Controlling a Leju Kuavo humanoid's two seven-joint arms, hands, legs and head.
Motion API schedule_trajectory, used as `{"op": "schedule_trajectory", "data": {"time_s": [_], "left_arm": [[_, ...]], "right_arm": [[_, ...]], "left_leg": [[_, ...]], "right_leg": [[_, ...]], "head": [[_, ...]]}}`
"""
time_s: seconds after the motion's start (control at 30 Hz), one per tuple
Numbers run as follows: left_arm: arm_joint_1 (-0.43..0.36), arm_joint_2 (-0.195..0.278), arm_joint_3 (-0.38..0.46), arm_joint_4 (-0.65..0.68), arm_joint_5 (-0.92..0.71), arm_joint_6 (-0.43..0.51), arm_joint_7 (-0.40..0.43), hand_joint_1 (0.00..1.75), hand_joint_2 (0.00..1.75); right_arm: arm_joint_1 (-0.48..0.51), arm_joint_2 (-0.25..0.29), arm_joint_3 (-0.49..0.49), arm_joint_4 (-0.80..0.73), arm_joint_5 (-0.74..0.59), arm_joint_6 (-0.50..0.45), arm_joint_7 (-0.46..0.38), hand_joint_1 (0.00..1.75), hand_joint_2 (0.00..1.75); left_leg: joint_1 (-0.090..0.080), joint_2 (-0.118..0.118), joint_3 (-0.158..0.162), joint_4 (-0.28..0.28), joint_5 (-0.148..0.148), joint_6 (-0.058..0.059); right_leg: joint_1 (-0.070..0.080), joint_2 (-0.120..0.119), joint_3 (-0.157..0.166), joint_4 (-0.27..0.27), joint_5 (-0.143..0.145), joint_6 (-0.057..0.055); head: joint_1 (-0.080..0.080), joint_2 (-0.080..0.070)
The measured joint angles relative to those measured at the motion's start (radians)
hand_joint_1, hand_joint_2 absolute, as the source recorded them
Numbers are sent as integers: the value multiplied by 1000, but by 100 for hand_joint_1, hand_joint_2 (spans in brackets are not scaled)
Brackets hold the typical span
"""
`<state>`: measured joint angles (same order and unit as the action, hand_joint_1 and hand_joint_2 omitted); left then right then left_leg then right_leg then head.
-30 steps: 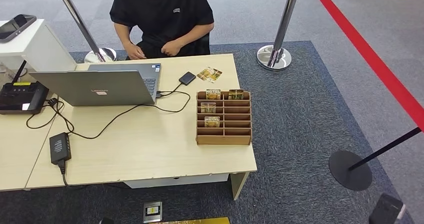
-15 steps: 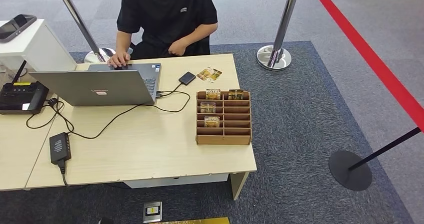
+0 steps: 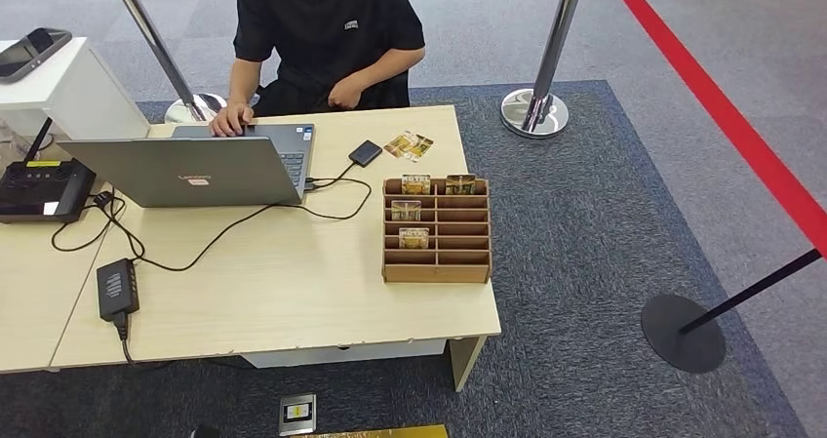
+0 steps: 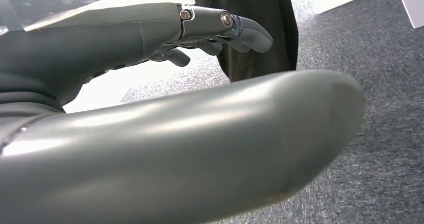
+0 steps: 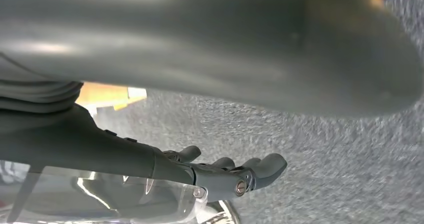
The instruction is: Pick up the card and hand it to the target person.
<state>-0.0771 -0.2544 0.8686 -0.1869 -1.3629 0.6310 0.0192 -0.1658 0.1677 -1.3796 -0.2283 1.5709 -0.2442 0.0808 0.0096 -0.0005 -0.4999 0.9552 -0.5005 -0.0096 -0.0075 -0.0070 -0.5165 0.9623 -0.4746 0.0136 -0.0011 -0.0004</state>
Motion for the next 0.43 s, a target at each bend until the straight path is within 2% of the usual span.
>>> {"op": "schedule_trajectory", "data": {"time_s": [0.2, 0.33, 0.43], "left_arm": [[0, 1, 0, 0, 2, 0, -8, 0, 0], [0, 1, 0, 0, 3, 0, -12, 0, 175], [0, 2, 0, 0, 7, -4, -27, 0, 175]], "right_arm": [[-2, 10, 77, 13, -4, 20, 9, 0, 0], [-4, 15, 99, 17, -12, 9, 9, 0, 0], [-4, 17, 107, 19, -12, 2, 9, 0, 0]], "left_leg": [[0, 0, 0, 0, 0, 0], [0, 0, 0, 0, 0, 0], [0, 0, 0, 0, 0, 0]], "right_leg": [[0, 0, 0, 0, 0, 0], [0, 0, 0, 0, 0, 0], [0, 0, 0, 0, 0, 0]], "head": [[0, 0], [0, 0], [0, 0]]}}
